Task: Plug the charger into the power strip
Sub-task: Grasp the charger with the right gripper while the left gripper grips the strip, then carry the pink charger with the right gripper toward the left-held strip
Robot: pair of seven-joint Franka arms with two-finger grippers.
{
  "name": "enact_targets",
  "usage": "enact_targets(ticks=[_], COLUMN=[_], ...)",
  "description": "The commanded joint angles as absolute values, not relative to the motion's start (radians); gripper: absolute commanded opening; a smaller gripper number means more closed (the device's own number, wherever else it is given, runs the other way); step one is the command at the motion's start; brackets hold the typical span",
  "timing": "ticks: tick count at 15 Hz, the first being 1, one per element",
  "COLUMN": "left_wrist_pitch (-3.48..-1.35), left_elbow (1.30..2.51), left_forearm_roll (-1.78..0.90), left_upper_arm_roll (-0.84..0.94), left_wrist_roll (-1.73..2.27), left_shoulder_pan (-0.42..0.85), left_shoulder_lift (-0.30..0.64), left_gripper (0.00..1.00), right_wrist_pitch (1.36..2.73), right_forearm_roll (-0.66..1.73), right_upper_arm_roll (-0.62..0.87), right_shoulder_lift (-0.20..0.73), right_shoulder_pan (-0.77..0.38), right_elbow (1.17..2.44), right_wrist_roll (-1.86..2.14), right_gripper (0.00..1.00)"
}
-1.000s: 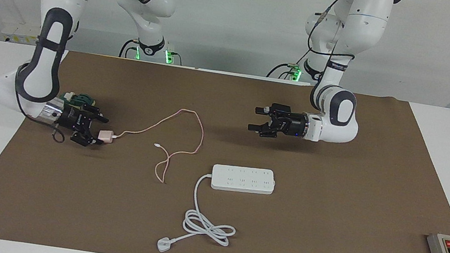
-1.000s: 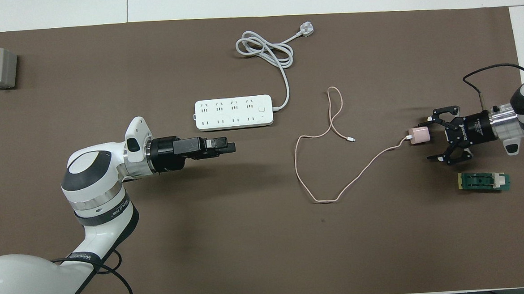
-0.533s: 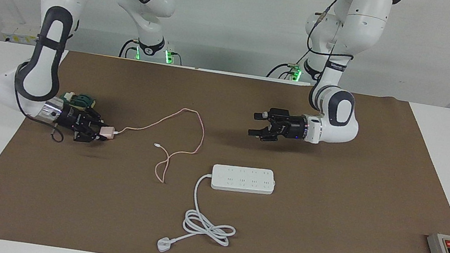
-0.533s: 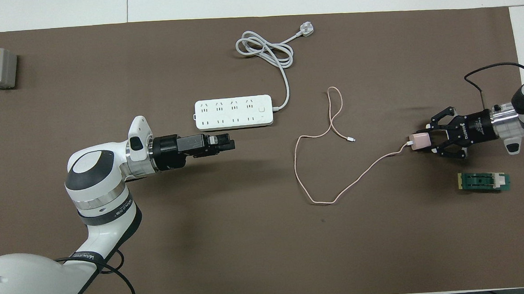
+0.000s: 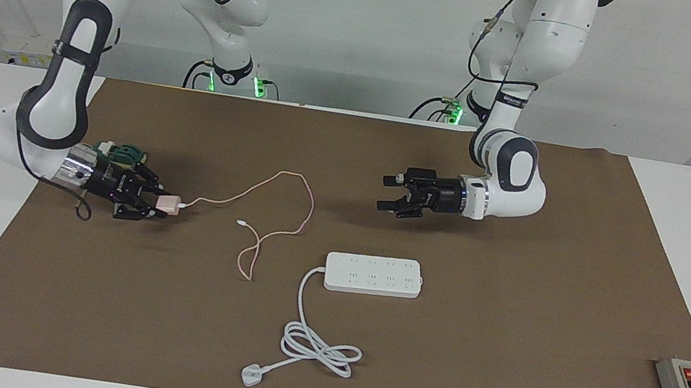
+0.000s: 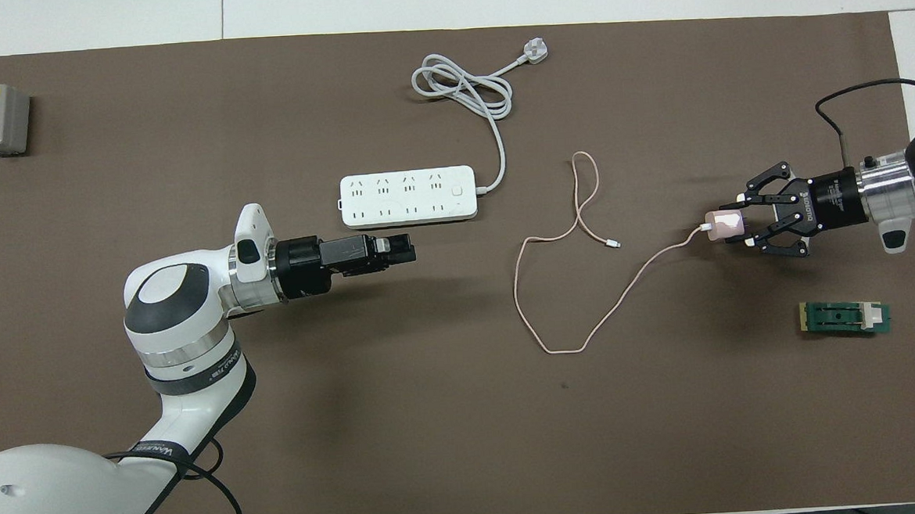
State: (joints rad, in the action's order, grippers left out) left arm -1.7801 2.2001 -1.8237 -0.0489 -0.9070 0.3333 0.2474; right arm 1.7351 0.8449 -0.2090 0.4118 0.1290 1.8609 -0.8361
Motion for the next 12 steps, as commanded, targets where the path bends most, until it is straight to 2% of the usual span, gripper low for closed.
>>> enact_targets(ticks=[1,5,12], left_wrist_pitch=[-1.805,-1.822,-1.850], left_elbow=[2.184,2.175,2.134], left_forearm_roll=[-1.847,-1.876,-1.879], left_upper_arm_roll=[-0.058,-0.055,-0.055], left_wrist_roll=[-0.910,-0.908,-0.910], left_shoulder_pan=[0.360,0.383,0.396], left_shoulder_lift=[0.261,0.261,0.276], left_gripper=[1.00,1.00,1.00], right_wrist_pitch=[1.732,1.749,1.864], right_forearm_roll=[0.868,0.891,0.940], right_upper_arm_roll=[-0.158,-0.158,-0.156], right_shoulder_lift=[0.358,0.296,0.230], right_shoulder_pan=[0.111,0.009,-0.153], right_elbow=[1.864,1.864,1.878], right_wrist_roll=[-0.923,-1.046,-1.224], right_gripper=[0.00,0.00,0.00])
